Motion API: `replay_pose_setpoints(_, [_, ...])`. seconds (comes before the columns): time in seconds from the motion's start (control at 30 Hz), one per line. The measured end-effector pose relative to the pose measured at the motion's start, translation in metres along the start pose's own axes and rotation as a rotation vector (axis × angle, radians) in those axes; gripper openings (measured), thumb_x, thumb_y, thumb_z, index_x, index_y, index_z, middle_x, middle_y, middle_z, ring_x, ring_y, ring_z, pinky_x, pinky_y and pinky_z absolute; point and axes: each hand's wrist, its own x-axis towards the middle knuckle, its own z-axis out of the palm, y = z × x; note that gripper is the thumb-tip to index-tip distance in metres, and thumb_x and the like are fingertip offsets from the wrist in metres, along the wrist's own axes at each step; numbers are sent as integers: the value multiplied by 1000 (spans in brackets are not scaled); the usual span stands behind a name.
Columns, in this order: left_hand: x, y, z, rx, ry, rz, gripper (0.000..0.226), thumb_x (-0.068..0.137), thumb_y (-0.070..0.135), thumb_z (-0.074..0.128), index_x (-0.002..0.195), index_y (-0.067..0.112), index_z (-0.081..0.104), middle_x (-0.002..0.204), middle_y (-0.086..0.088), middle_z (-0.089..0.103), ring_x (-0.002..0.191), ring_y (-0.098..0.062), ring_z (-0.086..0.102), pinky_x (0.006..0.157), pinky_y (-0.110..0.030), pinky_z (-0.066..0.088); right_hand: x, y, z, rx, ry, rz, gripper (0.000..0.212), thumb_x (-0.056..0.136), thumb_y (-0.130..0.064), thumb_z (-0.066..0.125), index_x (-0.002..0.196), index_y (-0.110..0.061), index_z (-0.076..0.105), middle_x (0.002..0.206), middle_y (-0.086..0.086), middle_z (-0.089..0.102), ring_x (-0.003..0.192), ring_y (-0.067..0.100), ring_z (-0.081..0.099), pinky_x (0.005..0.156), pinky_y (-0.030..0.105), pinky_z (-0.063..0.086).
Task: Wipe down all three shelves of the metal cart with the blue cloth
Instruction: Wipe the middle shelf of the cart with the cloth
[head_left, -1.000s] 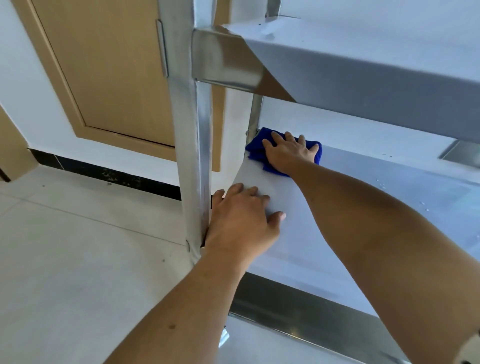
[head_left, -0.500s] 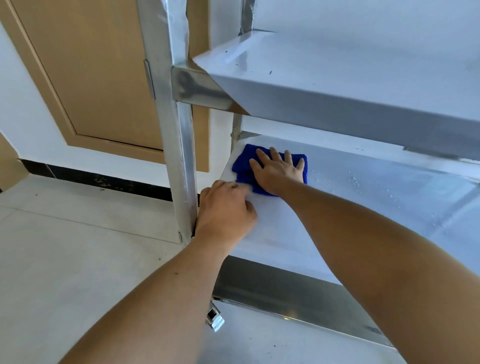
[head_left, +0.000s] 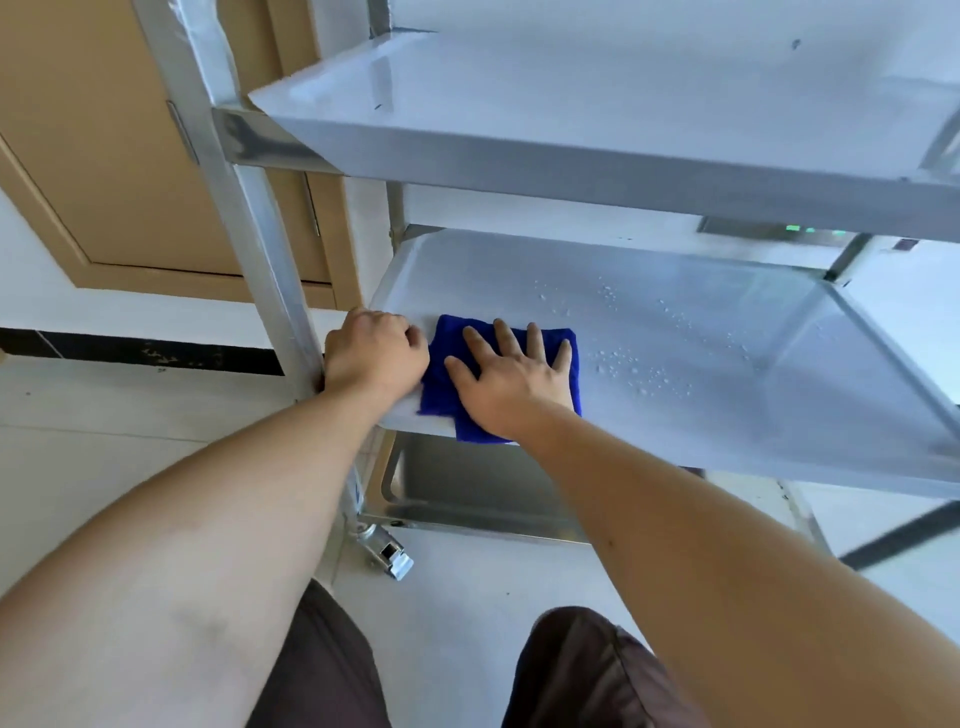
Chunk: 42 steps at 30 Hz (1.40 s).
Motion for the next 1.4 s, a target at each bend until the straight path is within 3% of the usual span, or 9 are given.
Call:
replay_pose_setpoints(0.13, [-1, 10, -6, 193, -83, 63, 44, 92, 45, 39, 94, 14, 69, 92, -10, 66, 90, -28, 54, 74, -39, 44, -36, 12, -1, 12, 39, -14, 81, 85, -79, -3, 155, -44, 14, 168, -2, 10, 153, 37, -3, 114, 67, -10])
replay_pose_setpoints(0.27, [-3, 46, -8, 299, -187, -51, 41, 89, 47, 39, 101, 14, 60, 101, -11, 62, 98, -29, 49, 81, -43, 38, -68, 29, 1, 11, 99, 10, 78, 87, -79, -1, 155, -44, 12, 168, -3, 11, 152, 37, -3, 114, 66, -11])
replay_pose_setpoints(0.43, [-11, 90, 11, 127, -221, 137, 39, 94, 41, 41, 119, 17, 59, 123, -6, 60, 116, -29, 49, 94, -45, 42, -80, 57, 1, 12, 138, 104, 74, 90, -76, -2, 155, -45, 12, 168, -6, 11, 153, 34, -4, 114, 63, -14])
replay_pose_setpoints(0.53, [-13, 108, 26, 4, -288, 192, 38, 93, 35, 43, 121, 17, 60, 125, -6, 61, 116, -30, 51, 95, -41, 45, -71, 79, -4, 7, 123, 179, 71, 90, -74, 0, 155, -46, 12, 168, -7, 12, 153, 33, -3, 114, 63, -12])
replay_pose_setpoints(0.83, [-14, 116, 45, -167, -136, 88, 36, 87, 41, 48, 109, 20, 67, 107, -3, 70, 105, -28, 59, 91, -38, 47, -10, 103, -19, -16, 15, 235, 68, 92, -69, 5, 155, -45, 12, 168, -4, 7, 153, 35, -5, 114, 67, -8])
replay_pose_setpoints(1.0, [-12, 125, 53, -91, -82, 142, 32, 90, 40, 43, 102, 20, 65, 102, -3, 70, 102, -27, 56, 90, -39, 42, 40, 115, -21, -40, 21, 230, 72, 88, -76, 9, 153, -47, 14, 167, -6, 11, 152, 34, -3, 113, 67, -5])
replay_pose_setpoints(1.23, [-14, 124, 58, -75, -78, 201, 41, 89, 38, 46, 124, 19, 55, 110, -3, 67, 104, -26, 53, 94, -43, 41, 116, 119, -24, -54, 43, 180, 76, 85, -79, 10, 152, -46, 20, 165, -5, 20, 152, 35, 4, 113, 68, -1])
replay_pose_setpoints(1.4, [-12, 124, 64, -6, -87, 223, 41, 91, 40, 38, 122, 24, 60, 114, 2, 65, 109, -25, 51, 99, -43, 41, 171, 124, -28, -62, 46, 167, 75, 88, -78, 11, 153, -43, 21, 164, -1, 22, 151, 38, 8, 113, 69, 2])
